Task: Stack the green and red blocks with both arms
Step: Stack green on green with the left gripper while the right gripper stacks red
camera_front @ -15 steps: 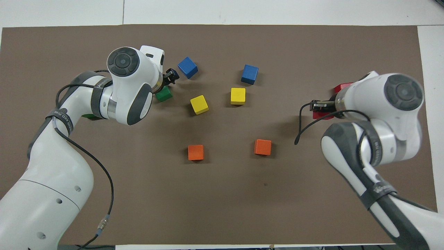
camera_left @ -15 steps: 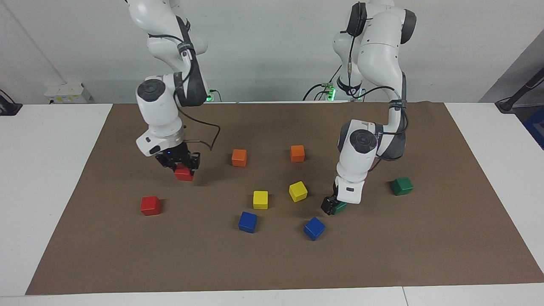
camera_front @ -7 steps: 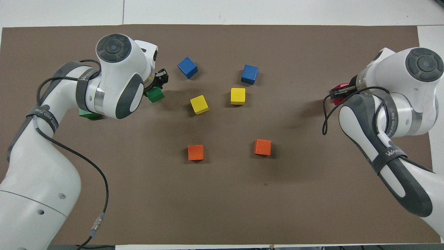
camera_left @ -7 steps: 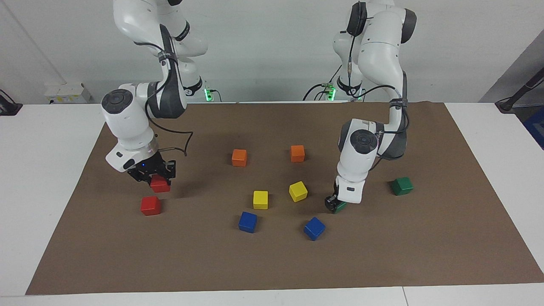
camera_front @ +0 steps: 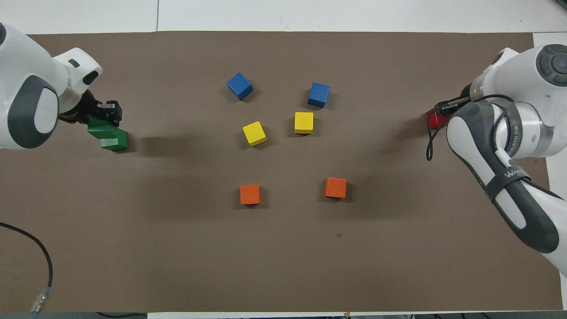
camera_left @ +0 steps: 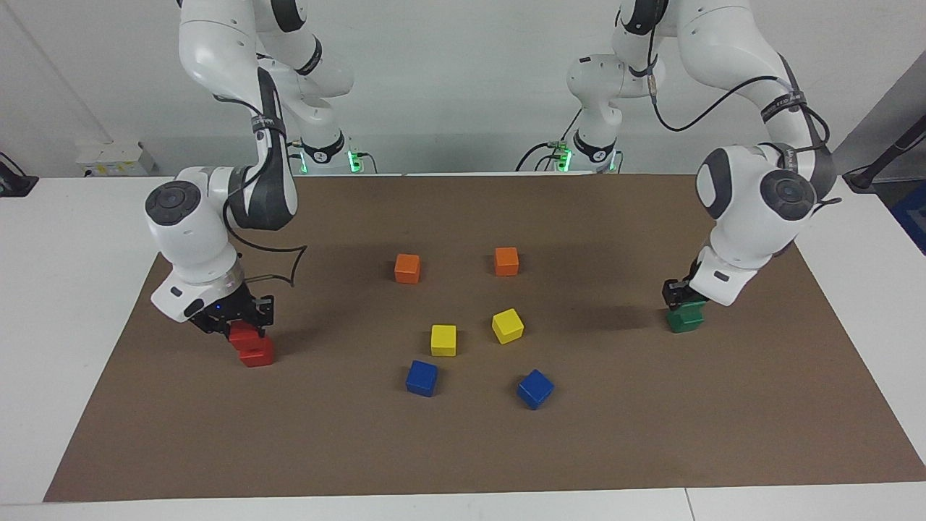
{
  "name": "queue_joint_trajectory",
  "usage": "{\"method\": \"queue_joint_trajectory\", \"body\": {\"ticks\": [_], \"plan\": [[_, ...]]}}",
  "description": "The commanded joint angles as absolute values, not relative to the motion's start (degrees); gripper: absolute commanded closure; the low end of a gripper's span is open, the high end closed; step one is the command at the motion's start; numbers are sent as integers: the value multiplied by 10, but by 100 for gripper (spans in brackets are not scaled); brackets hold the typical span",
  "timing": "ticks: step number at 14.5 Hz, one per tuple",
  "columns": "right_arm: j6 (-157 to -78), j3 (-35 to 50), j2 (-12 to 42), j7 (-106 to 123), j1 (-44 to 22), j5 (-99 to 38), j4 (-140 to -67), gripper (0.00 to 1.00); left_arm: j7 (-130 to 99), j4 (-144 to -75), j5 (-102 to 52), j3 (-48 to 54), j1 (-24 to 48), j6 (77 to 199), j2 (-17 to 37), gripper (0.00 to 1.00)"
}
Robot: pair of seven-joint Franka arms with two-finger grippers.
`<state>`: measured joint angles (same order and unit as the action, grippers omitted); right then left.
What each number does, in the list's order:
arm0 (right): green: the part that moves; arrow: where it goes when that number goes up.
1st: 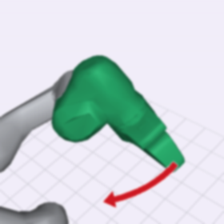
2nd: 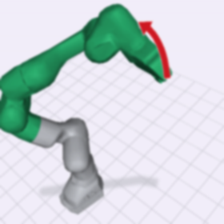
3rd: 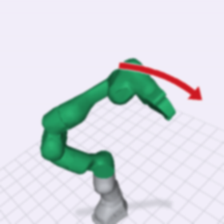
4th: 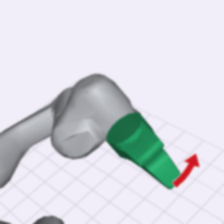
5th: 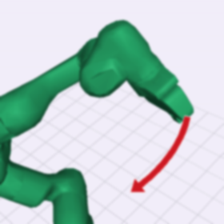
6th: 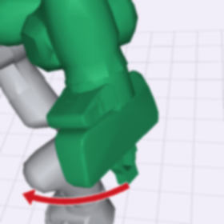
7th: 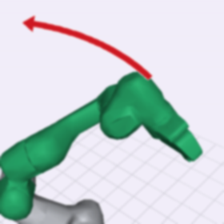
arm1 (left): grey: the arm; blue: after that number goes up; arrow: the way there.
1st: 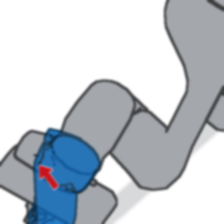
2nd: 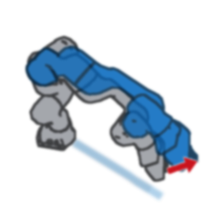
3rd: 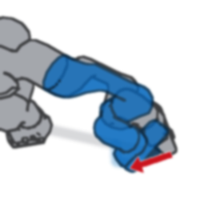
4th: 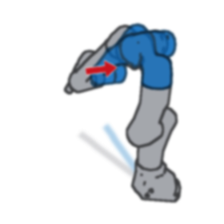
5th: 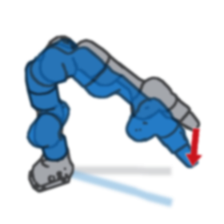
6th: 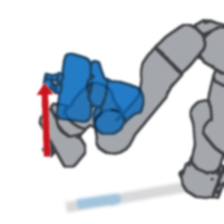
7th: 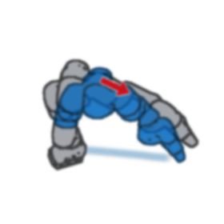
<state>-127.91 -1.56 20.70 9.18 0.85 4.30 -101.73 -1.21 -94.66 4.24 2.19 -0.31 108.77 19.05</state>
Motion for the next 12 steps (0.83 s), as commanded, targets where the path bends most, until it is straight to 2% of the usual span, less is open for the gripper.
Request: {"method": "queue_joint_trajectory", "body": {"ticks": [1,12], "plan": [[-1283,-8,235,102,16,44,-981,100,29,-1010,36,27,-18,1142,169,100],[-1277,-7,230,170,27,21,-991,100,32,-1030,-4,26,-36,1188,177,100]]}}
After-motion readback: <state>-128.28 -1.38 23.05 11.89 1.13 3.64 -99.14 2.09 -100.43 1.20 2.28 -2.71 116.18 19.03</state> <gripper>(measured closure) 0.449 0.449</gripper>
